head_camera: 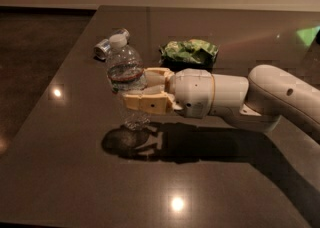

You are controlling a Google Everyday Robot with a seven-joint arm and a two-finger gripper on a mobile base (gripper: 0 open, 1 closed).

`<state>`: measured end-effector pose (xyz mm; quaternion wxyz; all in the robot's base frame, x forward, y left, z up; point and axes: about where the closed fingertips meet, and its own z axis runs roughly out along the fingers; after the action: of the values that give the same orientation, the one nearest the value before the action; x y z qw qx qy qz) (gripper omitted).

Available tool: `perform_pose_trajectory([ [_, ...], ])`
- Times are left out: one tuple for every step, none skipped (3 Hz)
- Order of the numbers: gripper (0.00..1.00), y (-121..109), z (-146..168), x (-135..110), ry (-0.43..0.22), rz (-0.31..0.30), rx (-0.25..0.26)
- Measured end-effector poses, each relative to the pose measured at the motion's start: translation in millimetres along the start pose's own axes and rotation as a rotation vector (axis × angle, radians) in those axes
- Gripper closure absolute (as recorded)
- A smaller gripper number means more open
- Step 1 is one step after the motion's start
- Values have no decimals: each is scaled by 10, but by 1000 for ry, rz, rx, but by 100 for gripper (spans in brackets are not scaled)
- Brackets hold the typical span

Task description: Place water bottle upright

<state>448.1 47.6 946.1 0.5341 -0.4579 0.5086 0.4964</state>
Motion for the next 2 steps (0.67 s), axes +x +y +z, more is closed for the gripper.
perform_pose_trajectory([
  [100,-25,16,72,-5,-10,-1],
  [100,-37,15,143,-20,-29,0],
])
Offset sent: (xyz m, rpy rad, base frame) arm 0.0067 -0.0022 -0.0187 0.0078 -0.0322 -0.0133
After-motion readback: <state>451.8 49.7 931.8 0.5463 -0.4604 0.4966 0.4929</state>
